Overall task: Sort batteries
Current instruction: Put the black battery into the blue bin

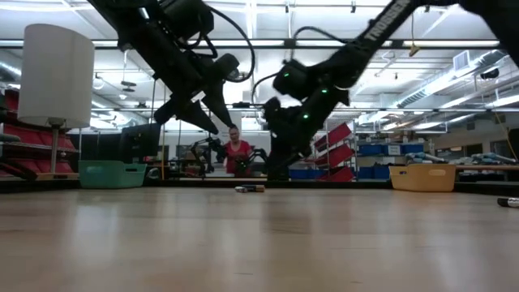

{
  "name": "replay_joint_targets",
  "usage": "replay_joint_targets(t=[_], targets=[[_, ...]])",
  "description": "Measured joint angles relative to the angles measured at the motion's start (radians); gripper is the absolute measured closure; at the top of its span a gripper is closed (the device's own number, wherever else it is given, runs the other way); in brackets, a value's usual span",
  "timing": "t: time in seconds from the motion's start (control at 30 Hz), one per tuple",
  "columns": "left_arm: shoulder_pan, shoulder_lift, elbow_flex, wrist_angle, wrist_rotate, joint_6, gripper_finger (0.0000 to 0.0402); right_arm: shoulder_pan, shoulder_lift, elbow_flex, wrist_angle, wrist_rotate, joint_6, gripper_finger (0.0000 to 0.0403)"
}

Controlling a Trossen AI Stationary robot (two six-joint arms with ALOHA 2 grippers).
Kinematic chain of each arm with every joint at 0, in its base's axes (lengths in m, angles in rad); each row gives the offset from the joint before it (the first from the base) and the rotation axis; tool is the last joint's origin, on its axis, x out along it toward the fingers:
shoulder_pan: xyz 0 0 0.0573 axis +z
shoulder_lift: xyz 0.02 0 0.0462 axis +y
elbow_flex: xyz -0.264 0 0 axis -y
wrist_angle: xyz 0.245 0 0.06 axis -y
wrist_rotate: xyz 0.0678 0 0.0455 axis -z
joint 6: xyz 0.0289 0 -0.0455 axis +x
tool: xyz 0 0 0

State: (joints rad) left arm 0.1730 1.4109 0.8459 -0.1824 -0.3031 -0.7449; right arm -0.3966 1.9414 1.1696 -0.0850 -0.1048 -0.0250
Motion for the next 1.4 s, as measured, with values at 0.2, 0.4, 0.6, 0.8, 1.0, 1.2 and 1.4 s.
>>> replay_joint_targets(t=[0.2, 0.4, 0.6, 0.8, 1.0, 1.2, 1.4], targets=[[-0.029, -0.035, 0.001, -0.060, -0.145, -0.090, 0.0220, -0.014, 0.134, 0.259, -0.259, -0.030, -0.098, 0.0227], [-0.032, -0.149, 0.001, -0.212, -0.220, -0.122, 0.0220, -0.024, 0.215, 0.409, -0.398, -0.071, -0.152, 0.0243], [-0.032, -0.246, 0.001, -0.238, -0.241, -0.057, 0.0220, -0.039, 0.219, 0.434, -0.458, -0.069, -0.163, 0.0245], [-0.032, -0.285, 0.001, -0.231, -0.273, -0.045, 0.0220, -0.044, 0.217, 0.503, -0.618, -0.061, -0.162, 0.0245], [-0.031, -0.286, 0.001, -0.229, -0.310, -0.026, 0.0220, -0.044, 0.260, 0.653, -0.703, -0.079, -0.153, 0.0245], [-0.031, -0.275, 0.001, -0.225, -0.265, -0.007, 0.0220, -0.052, 0.339, 0.757, -0.896, -0.094, -0.135, 0.0248], [0.019, -0.151, 0.001, -0.175, -0.012, 0.160, 0.0220, -0.060, 0.186, 0.760, -0.904, -0.069, -0.125, 0.0273]])
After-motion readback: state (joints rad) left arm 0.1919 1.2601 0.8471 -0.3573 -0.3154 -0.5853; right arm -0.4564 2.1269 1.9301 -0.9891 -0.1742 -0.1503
